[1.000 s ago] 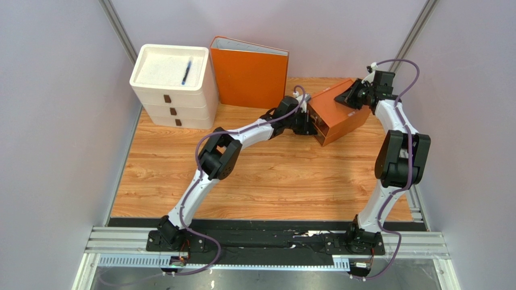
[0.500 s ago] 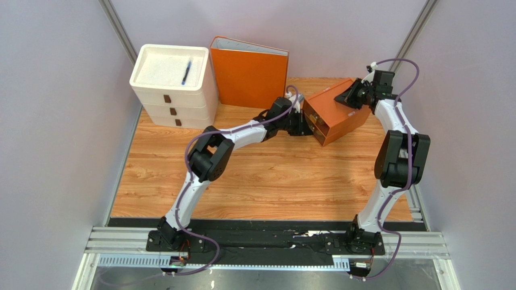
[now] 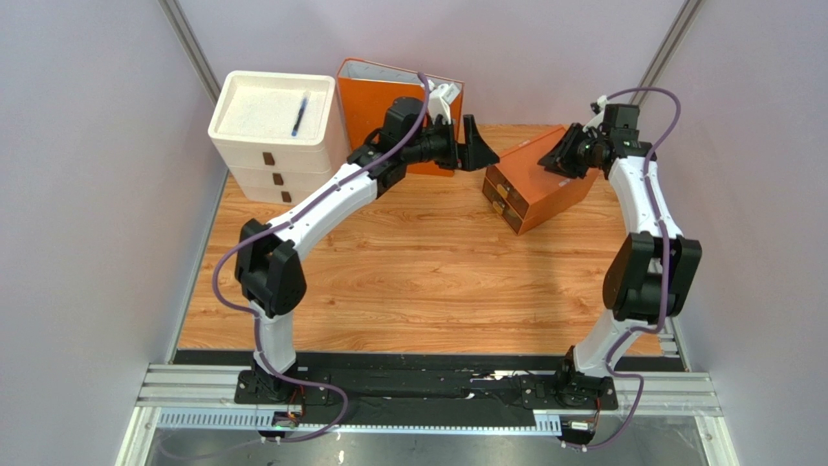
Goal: Organize the makeup
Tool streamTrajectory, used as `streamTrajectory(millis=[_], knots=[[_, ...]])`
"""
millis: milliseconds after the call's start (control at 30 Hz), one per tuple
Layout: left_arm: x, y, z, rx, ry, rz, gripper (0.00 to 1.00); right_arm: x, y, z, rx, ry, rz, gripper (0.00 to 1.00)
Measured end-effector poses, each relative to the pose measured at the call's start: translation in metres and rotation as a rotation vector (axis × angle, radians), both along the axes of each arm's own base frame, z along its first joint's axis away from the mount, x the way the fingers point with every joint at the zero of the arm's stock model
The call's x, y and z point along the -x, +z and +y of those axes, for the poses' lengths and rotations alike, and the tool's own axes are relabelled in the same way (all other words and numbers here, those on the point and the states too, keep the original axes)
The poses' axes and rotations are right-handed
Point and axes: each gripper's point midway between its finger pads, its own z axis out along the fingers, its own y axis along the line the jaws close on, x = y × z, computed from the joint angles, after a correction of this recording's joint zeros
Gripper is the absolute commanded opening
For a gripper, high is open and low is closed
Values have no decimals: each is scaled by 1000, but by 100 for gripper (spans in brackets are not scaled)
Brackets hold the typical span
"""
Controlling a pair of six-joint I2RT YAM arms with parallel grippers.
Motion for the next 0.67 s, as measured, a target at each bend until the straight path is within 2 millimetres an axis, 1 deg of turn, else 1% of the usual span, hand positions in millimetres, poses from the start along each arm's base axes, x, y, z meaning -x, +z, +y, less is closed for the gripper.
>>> streamTrajectory(millis=[33, 67, 100, 133, 200, 233, 300, 333, 367, 400, 467, 500, 567, 600, 633, 667], knots=[[4, 5, 8, -13, -3, 0, 99, 3, 19, 2, 8, 5, -46, 82], [7, 8, 13, -21, -5, -1, 100, 6, 37, 5, 7, 5, -87, 89], [9, 10, 21, -35, -4, 8, 99, 13, 63, 10, 18, 14, -155, 93], [12, 11, 27, -47, -4, 19, 99, 19, 90, 14, 23, 20, -223, 99], [15, 9, 43, -73, -1, 55, 99, 34, 134, 23, 33, 32, -341, 100], [16, 9, 51, -81, -1, 73, 99, 44, 160, 27, 40, 37, -415, 100], [15, 8, 69, -83, -10, 108, 99, 61, 196, 33, 46, 46, -519, 100], [13, 7, 83, -75, -18, 130, 99, 74, 218, 36, 47, 49, -585, 100], [14, 6, 88, -72, -20, 142, 99, 80, 226, 36, 48, 47, -606, 100], [14, 2, 102, -66, -23, 170, 99, 87, 235, 36, 52, 42, -634, 100], [16, -5, 118, -63, -21, 206, 99, 97, 242, 37, 56, 36, -661, 100], [18, -8, 124, -59, -27, 225, 99, 100, 240, 37, 57, 31, -659, 100], [26, -13, 128, -57, -46, 242, 100, 103, 230, 37, 58, 27, -639, 100], [33, -15, 128, -54, -66, 248, 100, 104, 222, 38, 58, 25, -621, 100], [45, -17, 129, -50, -95, 252, 99, 104, 210, 38, 57, 24, -592, 100], [52, -18, 130, -47, -109, 258, 99, 104, 203, 38, 58, 21, -575, 100]])
